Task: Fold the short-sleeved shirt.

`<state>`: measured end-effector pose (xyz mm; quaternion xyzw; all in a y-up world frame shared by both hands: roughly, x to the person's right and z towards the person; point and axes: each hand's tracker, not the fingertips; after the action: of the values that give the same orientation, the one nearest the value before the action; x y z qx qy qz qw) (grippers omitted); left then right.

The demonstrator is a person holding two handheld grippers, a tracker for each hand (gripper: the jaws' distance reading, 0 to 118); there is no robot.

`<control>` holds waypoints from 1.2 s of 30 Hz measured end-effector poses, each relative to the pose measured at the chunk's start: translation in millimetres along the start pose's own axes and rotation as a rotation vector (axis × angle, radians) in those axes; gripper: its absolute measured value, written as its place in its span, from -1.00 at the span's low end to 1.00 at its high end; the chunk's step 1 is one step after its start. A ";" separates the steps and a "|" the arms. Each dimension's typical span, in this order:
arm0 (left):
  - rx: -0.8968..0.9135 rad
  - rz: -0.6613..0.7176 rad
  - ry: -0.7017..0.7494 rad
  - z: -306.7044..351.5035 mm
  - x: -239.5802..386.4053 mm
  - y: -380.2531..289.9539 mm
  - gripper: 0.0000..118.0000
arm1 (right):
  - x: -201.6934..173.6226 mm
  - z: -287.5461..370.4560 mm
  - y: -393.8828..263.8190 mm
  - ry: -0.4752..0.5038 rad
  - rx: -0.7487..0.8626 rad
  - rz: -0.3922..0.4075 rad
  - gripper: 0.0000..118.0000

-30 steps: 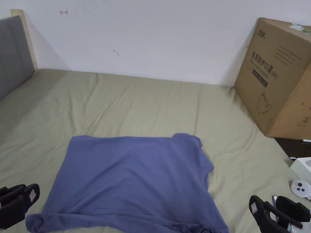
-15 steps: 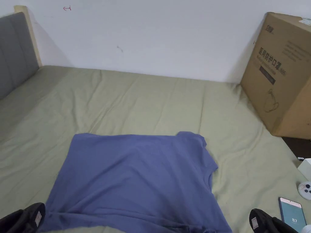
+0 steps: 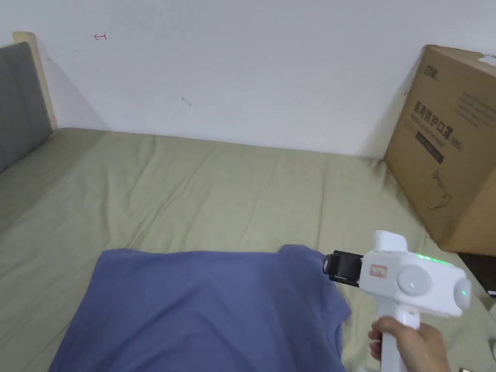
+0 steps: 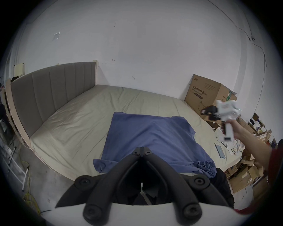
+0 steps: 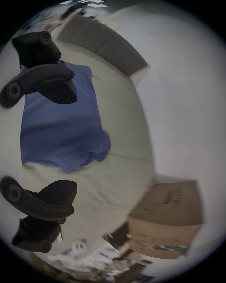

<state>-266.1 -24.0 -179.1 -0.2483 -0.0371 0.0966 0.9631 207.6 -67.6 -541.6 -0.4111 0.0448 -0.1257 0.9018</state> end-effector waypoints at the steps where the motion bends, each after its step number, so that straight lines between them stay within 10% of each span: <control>1: -0.006 0.002 0.009 -3.8 -1.1 -0.3 -1.00 | 7.8 -33.9 17.5 0.014 -0.065 -0.074 0.76; 10: -0.084 0.049 0.038 -53.7 -13.3 -3.3 -1.00 | 27.8 -202.4 67.6 -0.024 -0.253 -0.191 0.66; 17: -0.145 0.028 0.047 -87.3 -24.7 -4.8 -1.00 | 23.1 -217.0 50.0 -0.073 -0.276 -0.133 -0.30; 19: -0.148 0.030 0.035 -96.5 -30.6 5.9 -1.00 | 21.2 -201.9 52.0 -0.003 -0.219 -0.174 -0.85; 22: -0.123 0.100 -0.028 -134.8 -59.6 45.4 -1.00 | 9.0 -190.9 55.8 0.011 -0.218 -0.042 -0.85; 26: -0.157 0.141 -0.042 -253.3 -107.7 119.8 0.35 | 3.1 -173.3 59.4 0.049 -0.186 -0.030 -0.85; 36: -0.469 0.377 0.163 -501.0 -176.2 127.5 0.32 | -15.8 -154.2 56.2 0.085 -0.183 0.007 -0.85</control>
<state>-400.2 -186.7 -683.0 -0.4731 0.0656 0.2423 0.8445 174.6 -140.6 -685.7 -0.4860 0.0956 -0.1350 0.8582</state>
